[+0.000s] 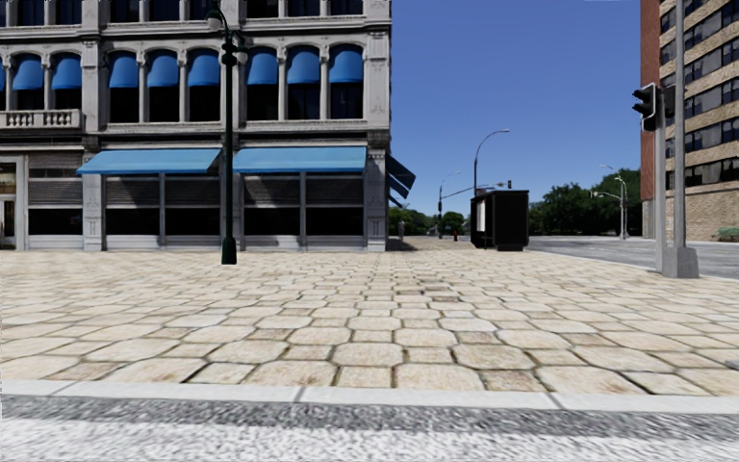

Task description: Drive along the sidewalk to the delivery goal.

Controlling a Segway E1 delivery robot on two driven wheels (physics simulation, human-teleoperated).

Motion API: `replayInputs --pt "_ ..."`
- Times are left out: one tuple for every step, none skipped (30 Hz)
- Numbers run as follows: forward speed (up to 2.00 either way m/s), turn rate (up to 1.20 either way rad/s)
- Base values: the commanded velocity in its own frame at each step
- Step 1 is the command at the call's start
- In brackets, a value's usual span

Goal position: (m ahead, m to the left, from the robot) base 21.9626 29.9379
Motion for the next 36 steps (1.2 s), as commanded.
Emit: replayInputs --pt "2.0 0.34" --pt "2.0 0.36" --pt "2.0 0.37" --pt "2.0 0.37" --pt "2.0 0.37" --pt "2.0 0.37" --pt "2.0 0.37" --pt "2.0 0.37" --pt "2.0 0.37" --pt "2.0 0.37" --pt "1.94 0.37" --pt "1.89 0.37" --pt "1.83 0.37" --pt "1.83 0.37" --pt "1.8 0.37" --pt "1.75 0.37" --pt "1.67 0.37" --pt "1.6 0.37" --pt "1.6 0.37" --pt "1.56 0.37" --pt "1.54 0.37" --pt "1.54 0.37" --pt "1.54 0.37" --pt "1.53 0.37" --pt "1.53 0.37" --pt "1.53 0.37" --pt "1.53 0.37" --pt "1.53 0.37" --pt "1.53 0.37" --pt "1.53 0.38" --pt "1.53 0.38" --pt "1.53 0.38" --pt "1.53 0.38" --pt "1.53 0.38" --pt "1.53 0.38" --pt "1.53 0.38"
